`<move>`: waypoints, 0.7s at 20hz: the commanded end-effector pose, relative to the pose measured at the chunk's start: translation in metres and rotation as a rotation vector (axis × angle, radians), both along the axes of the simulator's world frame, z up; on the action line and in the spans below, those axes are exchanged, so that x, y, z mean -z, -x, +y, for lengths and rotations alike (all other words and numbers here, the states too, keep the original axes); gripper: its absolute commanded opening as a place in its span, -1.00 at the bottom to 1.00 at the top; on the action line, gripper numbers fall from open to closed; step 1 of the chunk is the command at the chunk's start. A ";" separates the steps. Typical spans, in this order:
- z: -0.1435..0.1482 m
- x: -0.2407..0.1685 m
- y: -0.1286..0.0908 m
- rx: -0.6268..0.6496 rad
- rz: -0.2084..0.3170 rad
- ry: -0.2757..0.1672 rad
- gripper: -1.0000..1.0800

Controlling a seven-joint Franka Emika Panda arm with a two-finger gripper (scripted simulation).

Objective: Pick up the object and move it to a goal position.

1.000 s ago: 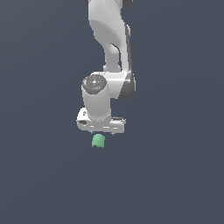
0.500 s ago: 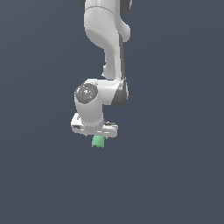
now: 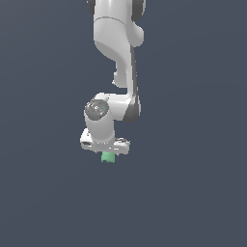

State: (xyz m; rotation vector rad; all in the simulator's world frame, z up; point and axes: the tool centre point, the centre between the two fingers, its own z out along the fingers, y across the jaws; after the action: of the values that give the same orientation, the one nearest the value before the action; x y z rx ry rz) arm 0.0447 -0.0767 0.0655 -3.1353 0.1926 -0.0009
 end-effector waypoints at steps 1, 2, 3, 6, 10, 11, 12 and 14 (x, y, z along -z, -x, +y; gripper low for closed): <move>0.000 0.013 0.001 0.000 0.001 0.000 0.92; 0.000 0.017 0.001 0.000 0.001 0.000 0.92; 0.000 0.020 0.001 0.000 0.001 0.000 0.92; -0.001 0.025 0.000 0.000 0.001 0.000 0.92; -0.001 0.025 -0.001 0.000 0.001 0.000 -1.00; -0.001 0.025 -0.001 0.000 0.001 0.000 -1.00; -0.001 0.025 -0.001 0.000 0.001 0.000 -1.00; -0.001 0.025 -0.001 0.000 0.001 0.000 -1.00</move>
State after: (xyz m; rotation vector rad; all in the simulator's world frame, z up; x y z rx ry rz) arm 0.0455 -0.0771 0.0412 -3.1354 0.1925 -0.0003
